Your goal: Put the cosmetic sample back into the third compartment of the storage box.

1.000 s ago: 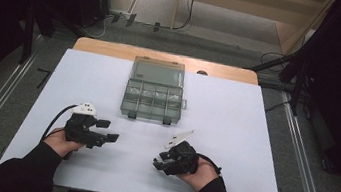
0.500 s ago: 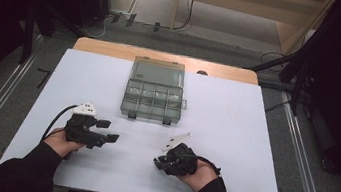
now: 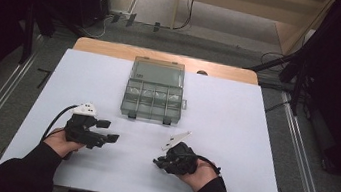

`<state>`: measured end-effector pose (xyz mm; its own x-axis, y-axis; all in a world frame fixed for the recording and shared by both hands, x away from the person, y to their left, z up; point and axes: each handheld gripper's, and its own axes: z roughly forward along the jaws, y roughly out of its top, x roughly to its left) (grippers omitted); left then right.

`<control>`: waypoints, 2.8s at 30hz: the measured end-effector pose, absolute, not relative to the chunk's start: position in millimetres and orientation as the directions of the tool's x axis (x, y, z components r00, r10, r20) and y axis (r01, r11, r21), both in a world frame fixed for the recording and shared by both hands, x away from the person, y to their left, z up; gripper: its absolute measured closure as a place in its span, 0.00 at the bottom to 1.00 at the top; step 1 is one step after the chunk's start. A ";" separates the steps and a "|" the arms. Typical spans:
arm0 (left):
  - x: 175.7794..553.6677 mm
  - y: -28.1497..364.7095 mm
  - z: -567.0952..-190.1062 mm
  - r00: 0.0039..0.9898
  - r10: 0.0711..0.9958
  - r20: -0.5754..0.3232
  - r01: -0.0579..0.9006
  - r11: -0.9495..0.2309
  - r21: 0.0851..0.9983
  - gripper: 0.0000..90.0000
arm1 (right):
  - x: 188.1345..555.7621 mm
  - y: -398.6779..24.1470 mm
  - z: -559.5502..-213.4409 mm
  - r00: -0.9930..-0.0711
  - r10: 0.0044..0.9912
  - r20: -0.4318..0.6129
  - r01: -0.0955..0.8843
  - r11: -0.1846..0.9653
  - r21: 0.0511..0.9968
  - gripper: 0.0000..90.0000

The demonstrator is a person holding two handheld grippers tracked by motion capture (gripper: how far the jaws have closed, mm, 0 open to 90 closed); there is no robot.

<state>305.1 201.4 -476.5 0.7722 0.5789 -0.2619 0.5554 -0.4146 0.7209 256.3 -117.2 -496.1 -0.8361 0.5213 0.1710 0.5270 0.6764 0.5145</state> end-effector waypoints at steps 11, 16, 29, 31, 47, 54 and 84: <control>304.9 201.3 -476.4 0.773 0.578 -0.261 0.554 -0.415 0.722 0.35 | 260.5 -119.5 -495.1 -0.825 0.527 0.203 0.549 0.663 0.509 0.90; 304.8 201.3 -476.3 0.773 0.579 -0.260 0.553 -0.415 0.722 0.35 | 263.0 -123.2 -491.8 -0.814 0.539 0.219 0.565 0.642 0.519 0.90; 304.7 201.1 -476.4 0.774 0.579 -0.258 0.553 -0.418 0.721 0.35 | 269.1 -128.7 -485.0 -0.796 0.552 0.249 0.587 0.600 0.544 0.90; 304.8 201.2 -476.4 0.774 0.579 -0.258 0.552 -0.417 0.722 0.35 | 270.1 -129.8 -484.1 -0.793 0.554 0.256 0.591 0.592 0.548 0.90; 304.7 201.4 -476.4 0.775 0.577 -0.257 0.550 -0.417 0.724 0.35 | 280.5 -134.9 -473.5 -0.773 0.567 0.283 0.609 0.540 0.582 0.90; 304.9 201.4 -476.5 0.775 0.577 -0.258 0.550 -0.414 0.725 0.35 | 286.4 -137.1 -469.1 -0.765 0.571 0.298 0.617 0.517 0.594 0.90; 305.1 202.4 -476.9 0.774 0.576 -0.263 0.553 -0.412 0.724 0.35 | 311.9 -132.0 -451.1 -0.754 0.583 0.304 0.622 0.483 0.616 0.90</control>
